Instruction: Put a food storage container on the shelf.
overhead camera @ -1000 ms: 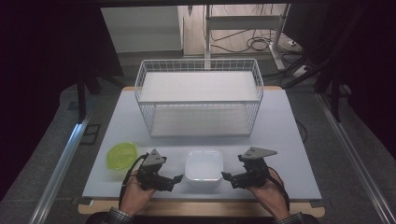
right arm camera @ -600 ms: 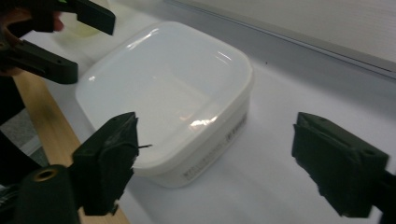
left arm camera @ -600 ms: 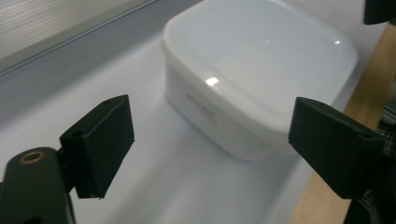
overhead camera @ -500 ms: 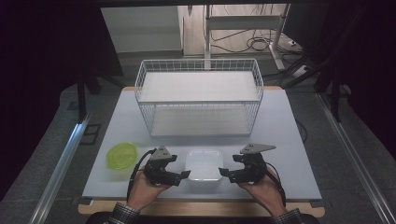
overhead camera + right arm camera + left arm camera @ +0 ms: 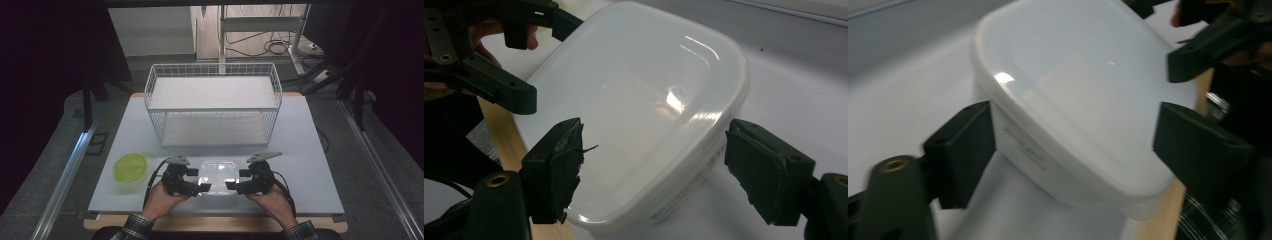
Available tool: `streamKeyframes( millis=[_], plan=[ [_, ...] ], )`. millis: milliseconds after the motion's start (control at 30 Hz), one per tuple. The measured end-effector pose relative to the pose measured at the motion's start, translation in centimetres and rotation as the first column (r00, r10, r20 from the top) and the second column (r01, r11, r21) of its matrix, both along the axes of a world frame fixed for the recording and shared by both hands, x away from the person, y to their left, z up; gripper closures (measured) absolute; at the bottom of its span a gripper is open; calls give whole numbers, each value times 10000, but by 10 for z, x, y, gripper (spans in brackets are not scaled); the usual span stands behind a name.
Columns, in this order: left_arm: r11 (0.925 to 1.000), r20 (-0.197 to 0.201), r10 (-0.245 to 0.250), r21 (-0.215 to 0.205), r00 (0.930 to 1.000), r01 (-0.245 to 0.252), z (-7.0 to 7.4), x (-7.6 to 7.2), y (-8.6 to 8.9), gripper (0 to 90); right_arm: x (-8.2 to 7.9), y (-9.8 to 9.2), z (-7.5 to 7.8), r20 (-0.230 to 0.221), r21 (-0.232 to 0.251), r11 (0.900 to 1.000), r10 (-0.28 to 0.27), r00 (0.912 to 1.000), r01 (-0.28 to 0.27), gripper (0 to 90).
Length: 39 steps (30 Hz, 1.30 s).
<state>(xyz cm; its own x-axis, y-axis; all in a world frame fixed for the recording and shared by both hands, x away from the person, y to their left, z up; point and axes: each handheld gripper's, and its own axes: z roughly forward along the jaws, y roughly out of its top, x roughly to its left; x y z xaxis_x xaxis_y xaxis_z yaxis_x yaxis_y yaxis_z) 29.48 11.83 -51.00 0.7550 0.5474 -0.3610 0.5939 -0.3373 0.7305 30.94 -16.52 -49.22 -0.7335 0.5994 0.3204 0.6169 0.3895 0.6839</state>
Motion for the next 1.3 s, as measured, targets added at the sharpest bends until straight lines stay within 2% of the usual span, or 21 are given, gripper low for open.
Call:
streamKeyframes(
  millis=[67,167,233,367,467,600,800,867,933,1133,1300],
  plan=[
    [9999,-162,66,134,9998,-64,3,-2,1,208,-1,-1,1,-103,-38,10000,-12,9999,11,275],
    [9995,-396,288,98,9988,-285,7,-7,6,331,-4,-6,4,-350,99,9996,-250,9991,254,387],
    [9989,-373,419,227,9984,-411,11,-11,8,424,-6,-9,6,-544,187,9987,-455,9975,466,464],
    [9955,-462,887,382,9950,-870,17,-20,8,546,-11,-15,12,-874,440,9942,-937,9918,979,622],
    [9920,-381,1228,345,9917,-1215,19,-24,8,610,-14,-17,14,-1077,618,9885,-1312,9855,1383,670],
    [9868,-364,1607,241,9863,-1599,22,-27,10,672,-19,-15,18,-799,543,9852,-1582,9842,1627,711],
    [9801,-449,1964,-204,9795,-1974,21,-30,14,753,-22,-17,17,-778,960,9757,-1900,9787,1970,775],
    [9773,-459,2096,-227,9767,-2108,20,-30,14,783,-25,-17,17,-455,849,9768,-1932,9801,1965,782],
    [9764,-442,2134,-243,9760,-2146,19,-29,14,787,-27,-14,18,-114,725,9773,-1987,9800,1990,782],
    [9760,-284,2162,-191,9759,-2168,21,-28,12,788,-28,-14,18,201,743,9769,-2022,9791,2002,782],
    [9751,-3,2207,-219,9753,-2206,31,-28,13,788,-27,-14,27,514,905,9771,-1976,9789,1925,782]
  ],
)
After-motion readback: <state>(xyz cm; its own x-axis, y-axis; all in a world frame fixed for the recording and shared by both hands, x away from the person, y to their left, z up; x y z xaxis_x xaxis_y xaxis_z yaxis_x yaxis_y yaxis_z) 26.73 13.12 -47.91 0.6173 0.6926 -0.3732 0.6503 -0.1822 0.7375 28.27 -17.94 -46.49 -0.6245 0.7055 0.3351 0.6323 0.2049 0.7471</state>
